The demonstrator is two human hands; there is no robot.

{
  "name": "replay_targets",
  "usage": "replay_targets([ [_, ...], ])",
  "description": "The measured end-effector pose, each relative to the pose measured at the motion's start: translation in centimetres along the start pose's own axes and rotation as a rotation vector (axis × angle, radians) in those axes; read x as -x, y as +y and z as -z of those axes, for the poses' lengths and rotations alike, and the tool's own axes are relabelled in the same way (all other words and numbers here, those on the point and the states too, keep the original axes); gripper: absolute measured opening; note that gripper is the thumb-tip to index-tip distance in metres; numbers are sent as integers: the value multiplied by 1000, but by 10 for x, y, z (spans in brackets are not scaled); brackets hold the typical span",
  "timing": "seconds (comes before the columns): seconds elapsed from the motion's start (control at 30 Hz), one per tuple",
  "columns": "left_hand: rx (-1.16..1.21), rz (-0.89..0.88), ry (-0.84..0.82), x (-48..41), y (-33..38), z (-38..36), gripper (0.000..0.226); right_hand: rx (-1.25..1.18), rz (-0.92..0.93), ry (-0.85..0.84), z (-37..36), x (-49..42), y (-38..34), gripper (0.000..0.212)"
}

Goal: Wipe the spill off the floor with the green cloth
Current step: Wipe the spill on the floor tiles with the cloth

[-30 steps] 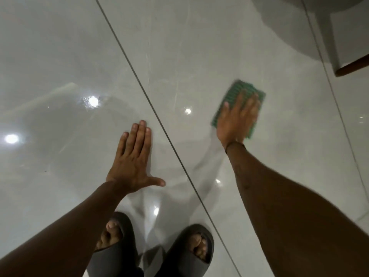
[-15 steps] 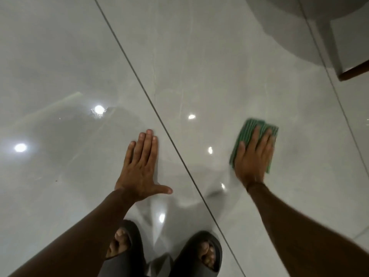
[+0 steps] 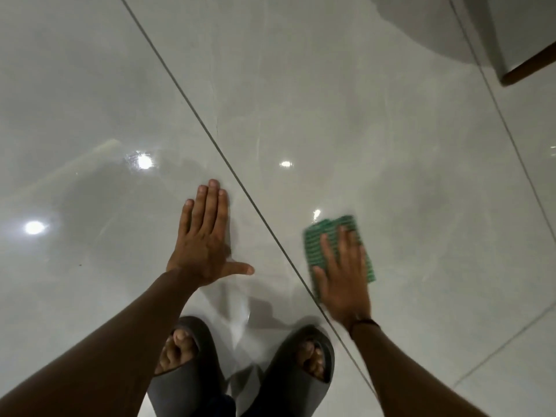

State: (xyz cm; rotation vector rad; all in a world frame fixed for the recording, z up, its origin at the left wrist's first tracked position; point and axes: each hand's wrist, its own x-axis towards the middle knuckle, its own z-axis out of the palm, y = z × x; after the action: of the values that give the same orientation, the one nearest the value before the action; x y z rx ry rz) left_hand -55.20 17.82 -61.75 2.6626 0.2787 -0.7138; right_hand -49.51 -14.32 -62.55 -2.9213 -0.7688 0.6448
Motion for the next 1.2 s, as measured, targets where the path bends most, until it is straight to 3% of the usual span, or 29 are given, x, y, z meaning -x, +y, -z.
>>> replay_targets([
  [0.13,-5,15,2,0,3,2,176,-11,-268,108,23,-64,27,70],
  [0.23,0,47,-27,-1,9,5,179,-65,-346,198,45,-135,4,70],
  [0.33,6,72,-45,-1,13,10,181,-34,-100,142,53,-159,-38,71],
  [0.4,13,76,-40,-1,14,12,181,8,134,89,46,-138,-53,72],
  [0.47,24,66,-39,-1,13,12,180,25,237,22,37,-98,-47,72],
  [0.57,21,66,-20,-1,10,9,180,69,289,-42,28,-63,-6,72],
  [0.67,11,72,-11,-2,8,4,182,106,330,-42,39,-87,39,69],
  [0.87,0,66,7,-2,8,0,182,-27,-148,131,76,-191,15,72],
  [0.93,10,73,-7,-3,8,2,182,-6,-83,133,71,-192,-16,71],
  [1.07,34,64,-77,-3,3,10,179,29,268,32,45,-135,-59,70],
  [1.2,50,102,-86,4,17,28,154,26,337,-68,38,-89,-66,71],
])
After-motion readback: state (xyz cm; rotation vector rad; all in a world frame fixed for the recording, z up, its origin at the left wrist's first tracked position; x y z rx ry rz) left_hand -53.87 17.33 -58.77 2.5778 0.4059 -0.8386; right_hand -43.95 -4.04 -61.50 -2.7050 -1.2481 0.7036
